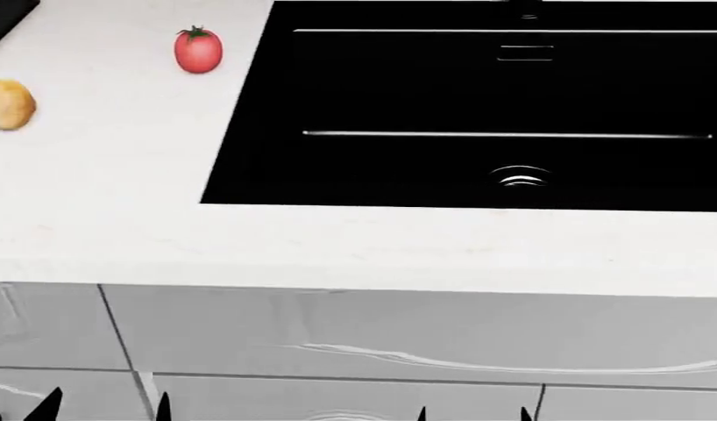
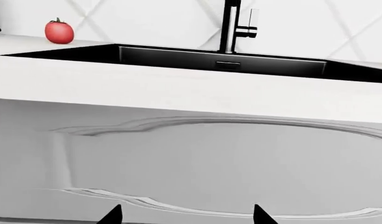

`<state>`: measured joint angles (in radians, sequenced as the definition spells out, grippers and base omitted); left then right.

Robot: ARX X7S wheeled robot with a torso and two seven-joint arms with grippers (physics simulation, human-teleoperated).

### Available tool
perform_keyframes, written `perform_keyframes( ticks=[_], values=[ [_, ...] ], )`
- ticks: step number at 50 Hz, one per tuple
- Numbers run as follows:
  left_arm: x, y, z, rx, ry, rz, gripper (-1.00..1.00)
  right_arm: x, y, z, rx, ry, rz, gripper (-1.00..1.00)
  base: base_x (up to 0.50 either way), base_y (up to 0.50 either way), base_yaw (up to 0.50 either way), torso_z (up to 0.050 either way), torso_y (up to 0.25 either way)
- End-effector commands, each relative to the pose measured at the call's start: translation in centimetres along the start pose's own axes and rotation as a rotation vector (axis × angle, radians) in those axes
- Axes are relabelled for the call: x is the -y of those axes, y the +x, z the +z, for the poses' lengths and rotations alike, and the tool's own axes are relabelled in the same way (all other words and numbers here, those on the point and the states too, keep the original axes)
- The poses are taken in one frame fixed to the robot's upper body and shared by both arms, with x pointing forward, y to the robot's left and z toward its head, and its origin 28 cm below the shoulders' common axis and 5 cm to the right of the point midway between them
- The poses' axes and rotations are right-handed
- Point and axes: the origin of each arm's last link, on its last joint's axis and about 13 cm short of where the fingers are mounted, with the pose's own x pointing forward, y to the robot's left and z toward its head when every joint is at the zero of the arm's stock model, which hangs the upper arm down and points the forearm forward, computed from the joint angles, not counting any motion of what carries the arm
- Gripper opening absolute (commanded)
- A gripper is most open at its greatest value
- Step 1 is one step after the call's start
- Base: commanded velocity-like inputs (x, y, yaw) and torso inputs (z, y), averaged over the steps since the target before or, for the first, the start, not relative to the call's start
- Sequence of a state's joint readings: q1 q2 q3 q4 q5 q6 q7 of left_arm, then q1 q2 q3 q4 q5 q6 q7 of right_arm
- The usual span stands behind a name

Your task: Place the avocado, onion, tomato and bell pepper on the cutting board.

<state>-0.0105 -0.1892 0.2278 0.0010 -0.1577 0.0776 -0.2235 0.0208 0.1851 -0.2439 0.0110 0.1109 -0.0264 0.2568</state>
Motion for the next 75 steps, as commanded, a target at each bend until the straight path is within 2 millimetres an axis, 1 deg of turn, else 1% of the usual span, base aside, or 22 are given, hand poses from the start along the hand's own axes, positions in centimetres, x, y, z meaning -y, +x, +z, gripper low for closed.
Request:
perform_keyframes(
  ticks=[1, 49, 52, 56, 59, 60, 68, 69, 71, 73, 75],
  values=[
    [0.0, 0.0, -0.1, 0.003, -0.001, 0.001, 1.0, 0.0, 0.0, 0.0, 0.002, -0.001, -0.001, 1.0, 0.0, 0.4, 0.0, 0.0, 0.0],
    [0.0, 0.0, 0.0, 0.002, 0.003, -0.002, 1.0, 0.0, 0.0, 0.1, 0.003, 0.0, -0.002, 1.0, 0.0, 0.4, 0.0, 0.0, 0.0],
    [0.0, 0.0, 0.0, 0.002, 0.004, -0.002, 1.0, 0.1, 0.0, 0.0, 0.002, 0.009, -0.005, 1.0, 0.0, 0.0, 0.0, 0.0, 0.0],
    [0.0, -0.1, 0.1, 0.007, 0.008, -0.001, 1.0, 0.0, -0.1, 0.3, 0.014, -0.006, -0.013, 1.0, 0.0, 0.0, 0.0, 0.0, 0.0],
    [0.0, -0.1, 0.3, 0.013, 0.019, 0.012, 1.0, -0.1, -0.1, 0.4, 0.0, -0.089, -0.046, 1.0, 0.0, 0.0, 0.0, 0.0, 0.0],
    [0.0, -0.1, 0.3, 0.02, 0.023, 0.02, 1.0, -0.3, -0.1, 0.4, -0.001, -0.112, -0.024, 1.0, 0.0, 0.0, 0.0, 0.0, 0.0],
    [0.0, -0.1, 0.5, 0.023, 0.022, 0.017, 1.0, -0.3, -0.1, 0.5, -0.01, -0.112, -0.018, 1.0, 0.0, 0.0, 0.0, 0.0, 0.0],
    [-0.3, -0.3, 2.0, 0.057, 0.023, 0.04, 1.0, 0.0, -0.3, 1.8, 0.015, -0.081, 0.009, 1.0, 0.0, 0.0, 0.0, 0.0, 0.0],
    [-0.5, -0.6, 3.0, 0.035, 0.007, 0.031, 1.0, 0.2, -0.2, 2.7, 0.025, -0.076, 0.012, 1.0, 0.0, 0.0, 0.0, 0.0, 0.0],
    [-0.6, -0.6, 3.6, 0.031, 0.002, 0.032, 1.0, 0.3, -0.2, 3.5, 0.033, -0.073, 0.011, 1.0, 0.0, 0.0, 0.0, 0.0, 0.0],
    [-0.6, -0.6, 3.6, 0.031, 0.002, 0.032, 1.0, 0.3, -0.2, 3.5, 0.033, -0.073, 0.011, 1.0, 0.0, 0.0, 0.0, 0.0, 0.0]
  ],
)
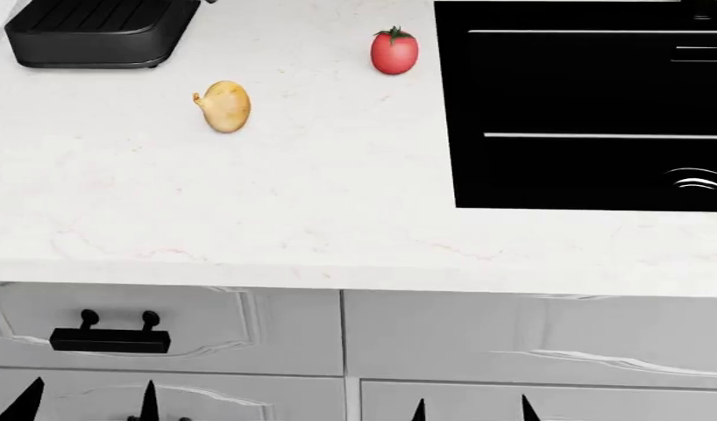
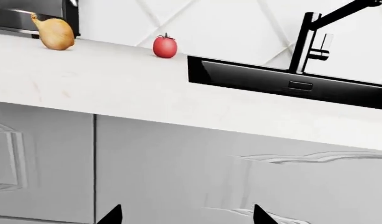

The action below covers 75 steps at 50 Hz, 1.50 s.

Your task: Place the avocado, onion, tomato and bell pepper on the cutting board.

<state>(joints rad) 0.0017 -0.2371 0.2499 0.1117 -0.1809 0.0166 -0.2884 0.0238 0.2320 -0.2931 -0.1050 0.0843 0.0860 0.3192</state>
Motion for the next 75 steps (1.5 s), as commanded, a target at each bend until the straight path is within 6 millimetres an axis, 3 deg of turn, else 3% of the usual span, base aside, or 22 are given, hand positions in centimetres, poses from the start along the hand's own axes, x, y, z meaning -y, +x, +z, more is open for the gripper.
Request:
perform_keyframes(
  ticks=[1, 18, 38, 46, 63, 75],
  values=[
    [-0.5, -0.5, 3.5, 0.019, 0.007, 0.013, 1.0, 0.9, 0.0, 3.3, 0.039, -0.013, 0.006, 1.0, 0.0, 0.0, 0.0, 0.0, 0.0],
    [-1.7, -0.7, 10.4, 0.035, 0.028, -0.014, 1.0, 2.6, -0.3, 10.2, 0.084, -0.076, -0.029, 1.0, 0.0, 0.0, 0.0, 0.0, 0.0],
    [-3.3, -0.1, 18.0, 0.136, 0.062, -0.077, 1.0, 5.2, 1.2, 17.4, 0.134, -0.085, -0.05, 1.0, 0.0, 0.0, 0.0, 0.0, 0.0],
    [-4.1, 1.2, 20.6, 0.129, 0.067, -0.084, 1.0, 6.8, 2.7, 20.2, 0.148, -0.111, -0.075, 1.0, 0.0, 0.0, 0.0, 0.0, 0.0],
    [-5.8, 6.3, 26.2, 0.178, 0.06, -0.03, 1.0, 9.9, 6.5, 27.8, 0.204, -0.086, -0.065, 1.0, 0.0, 0.0, 0.0, 0.0, 0.0],
    [-6.2, 8.3, 28.1, 0.134, 0.014, -0.061, 1.0, 10.5, 7.9, 29.8, 0.195, -0.097, -0.042, 1.0, 0.0, 0.0, 0.0, 0.0, 0.0]
  ],
)
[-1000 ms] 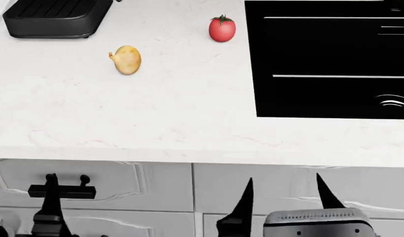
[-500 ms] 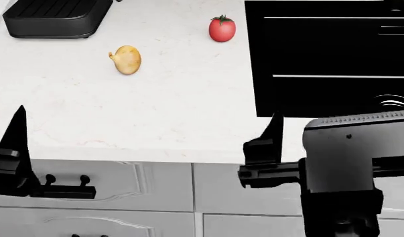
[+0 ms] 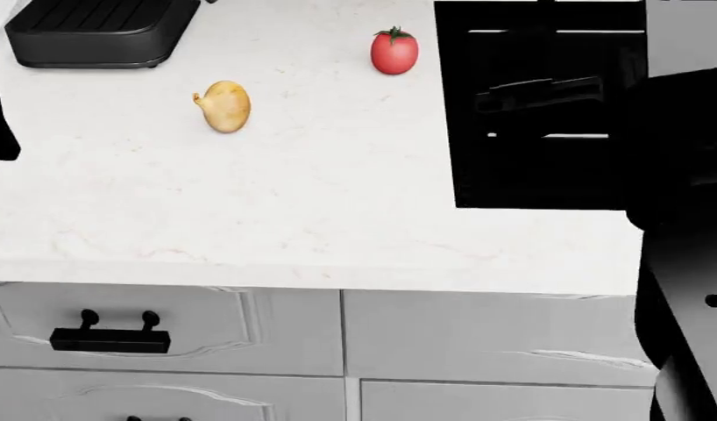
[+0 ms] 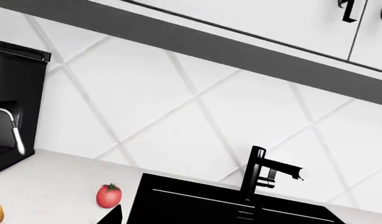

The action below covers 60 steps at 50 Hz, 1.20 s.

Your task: Place the avocado, onion, tomato and bell pepper on the cutting board.

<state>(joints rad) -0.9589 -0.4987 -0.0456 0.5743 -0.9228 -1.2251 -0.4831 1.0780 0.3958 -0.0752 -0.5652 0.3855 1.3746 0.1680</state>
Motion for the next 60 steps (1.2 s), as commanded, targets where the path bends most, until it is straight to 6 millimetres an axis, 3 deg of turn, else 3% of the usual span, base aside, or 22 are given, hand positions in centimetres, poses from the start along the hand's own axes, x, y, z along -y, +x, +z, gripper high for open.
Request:
perform_keyframes(
  ticks=[1, 8, 60],
  values=[
    [-0.68, 2.1, 2.17, -0.021, -0.026, -0.014, 1.0, 1.16, 1.98, 1.99, -0.017, 0.003, 0.014, 1.0, 0.0, 0.0, 0.0, 0.0, 0.0],
    [-0.81, 2.62, 2.85, -0.018, -0.026, -0.015, 1.0, 1.38, 2.39, 2.21, -0.022, 0.018, -0.008, 1.0, 0.0, 0.0, 0.0, 0.0, 0.0],
    [-0.81, 1.97, 1.99, -0.033, -0.032, -0.03, 1.0, 1.37, 2.04, 1.66, -0.04, -0.007, -0.022, 1.0, 0.26, 0.0, 0.0, 0.0, 0.0]
  ],
)
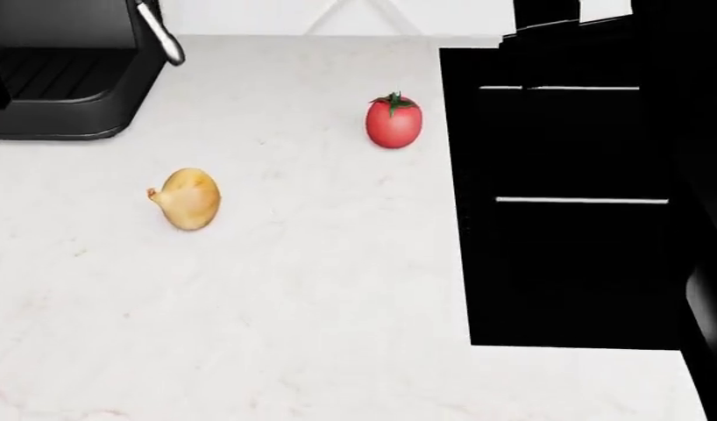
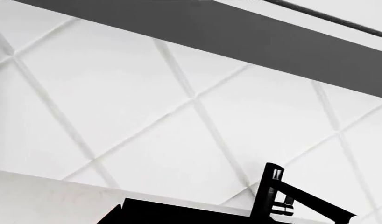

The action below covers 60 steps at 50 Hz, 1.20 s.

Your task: Place the avocado, onion, tomato and bell pepper on the cutting board.

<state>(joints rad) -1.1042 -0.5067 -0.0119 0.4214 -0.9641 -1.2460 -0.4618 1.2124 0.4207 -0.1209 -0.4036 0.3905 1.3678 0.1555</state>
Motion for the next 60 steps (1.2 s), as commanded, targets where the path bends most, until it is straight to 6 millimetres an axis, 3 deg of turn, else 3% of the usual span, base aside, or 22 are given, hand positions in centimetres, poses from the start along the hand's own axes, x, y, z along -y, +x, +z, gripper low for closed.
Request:
perform_keyframes(
  ticks=[1, 44, 60],
  values=[
    [0.0, 0.0, 0.0, -0.002, 0.001, -0.002, 1.0, 0.1, 0.0, -0.1, -0.004, -0.002, -0.003, 1.0, 0.27, 0.0, 0.0, 0.0, 0.0],
    [0.1, -0.6, -0.4, -0.004, 0.0, -0.009, 1.0, -0.3, -0.1, -0.4, 0.006, -0.002, 0.007, 1.0, 0.23, 0.0, 0.0, 0.0, 0.001],
    [0.1, -0.5, -0.7, -0.018, 0.004, -0.016, 1.0, -0.2, 1.8, -0.7, -0.117, 0.027, 0.126, 1.0, 0.0, 0.0, 0.0, 0.0, 0.0]
  ],
)
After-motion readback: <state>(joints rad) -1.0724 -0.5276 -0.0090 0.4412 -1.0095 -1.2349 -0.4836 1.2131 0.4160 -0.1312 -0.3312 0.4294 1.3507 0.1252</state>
